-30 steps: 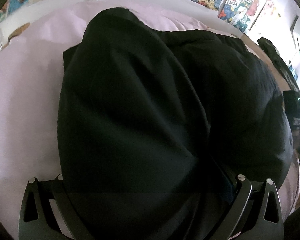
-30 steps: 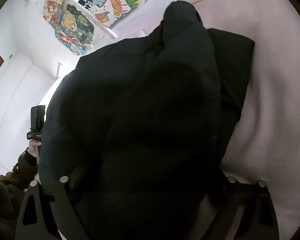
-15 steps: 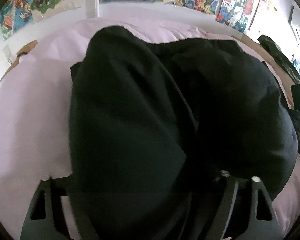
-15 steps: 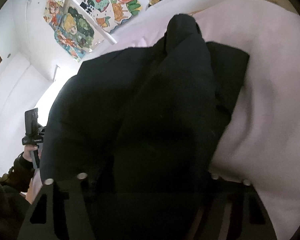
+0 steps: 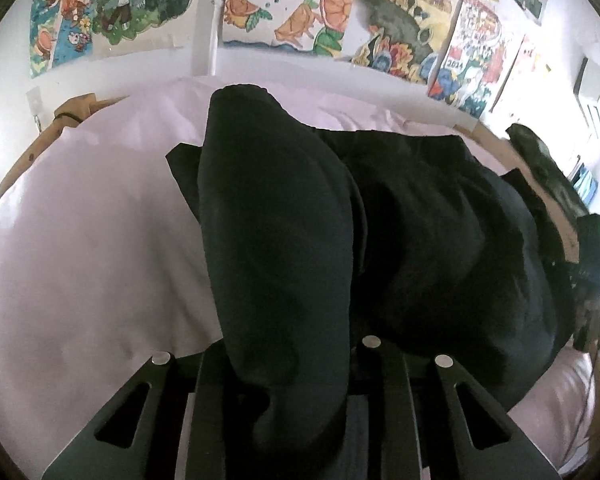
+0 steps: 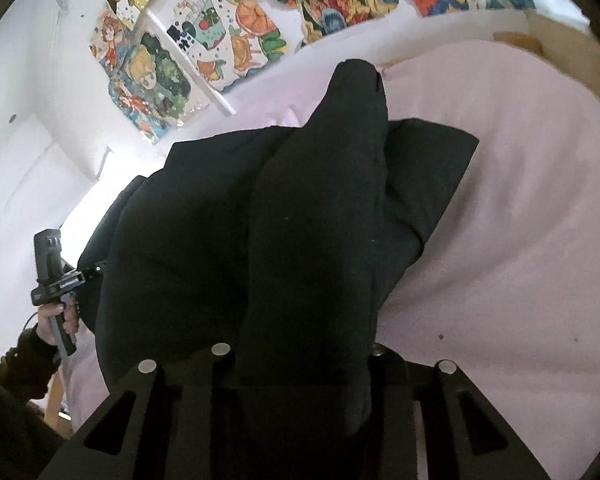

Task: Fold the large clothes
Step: 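Open both tools and lift them off the black jacket bundle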

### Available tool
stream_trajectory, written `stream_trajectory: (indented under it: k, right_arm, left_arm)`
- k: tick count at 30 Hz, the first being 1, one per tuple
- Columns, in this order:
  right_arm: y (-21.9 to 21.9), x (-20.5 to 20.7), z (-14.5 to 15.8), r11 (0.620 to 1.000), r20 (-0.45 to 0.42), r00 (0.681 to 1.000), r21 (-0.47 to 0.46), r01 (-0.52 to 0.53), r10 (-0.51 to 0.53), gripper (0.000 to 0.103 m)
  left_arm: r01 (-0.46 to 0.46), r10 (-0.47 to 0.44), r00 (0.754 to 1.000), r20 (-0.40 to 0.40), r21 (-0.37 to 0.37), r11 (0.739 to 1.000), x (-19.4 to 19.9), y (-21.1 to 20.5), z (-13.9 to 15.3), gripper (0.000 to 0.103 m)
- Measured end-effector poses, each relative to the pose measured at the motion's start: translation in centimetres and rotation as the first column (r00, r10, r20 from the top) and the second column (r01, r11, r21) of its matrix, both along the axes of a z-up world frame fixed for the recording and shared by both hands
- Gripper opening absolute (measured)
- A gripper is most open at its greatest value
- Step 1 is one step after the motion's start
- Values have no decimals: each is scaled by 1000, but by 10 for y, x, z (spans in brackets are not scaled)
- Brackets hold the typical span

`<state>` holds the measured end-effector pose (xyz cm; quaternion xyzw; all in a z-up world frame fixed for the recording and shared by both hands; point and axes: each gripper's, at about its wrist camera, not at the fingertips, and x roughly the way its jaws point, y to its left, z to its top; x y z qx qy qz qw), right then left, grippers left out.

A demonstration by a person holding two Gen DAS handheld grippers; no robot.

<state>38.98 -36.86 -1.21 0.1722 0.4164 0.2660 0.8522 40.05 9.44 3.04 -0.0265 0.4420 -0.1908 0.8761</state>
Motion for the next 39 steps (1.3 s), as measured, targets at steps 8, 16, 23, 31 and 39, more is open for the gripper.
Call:
stream_trajectory:
  k: [8,16,23,31,39]
  right_arm:
    - [30,-58,52,1000,34,999,-16,-17,18,23]
    - [73,-110,93,984,-18,998,-170,-63,61,23]
    - [72,-130,68,986,-42,999,-166,2,-9,24]
    - [61,-135,31,963,-61,983,-218,156,-173,47]
    - [70,-165,33,908,49,963,-325,266,-265,83]
  left_arm:
    - [-20,21,1000,15,-31,999,-57,11,48,17]
    - [-52,56,996,-72,58,997,-119,25,69,18]
    - [-89,91,995,-52,34,995,-141,31,42,18]
    - [-187,187,982,3,97,978,-146,35,25,53]
    - [-333,330,943,48,72,940,-186,50,32,74]
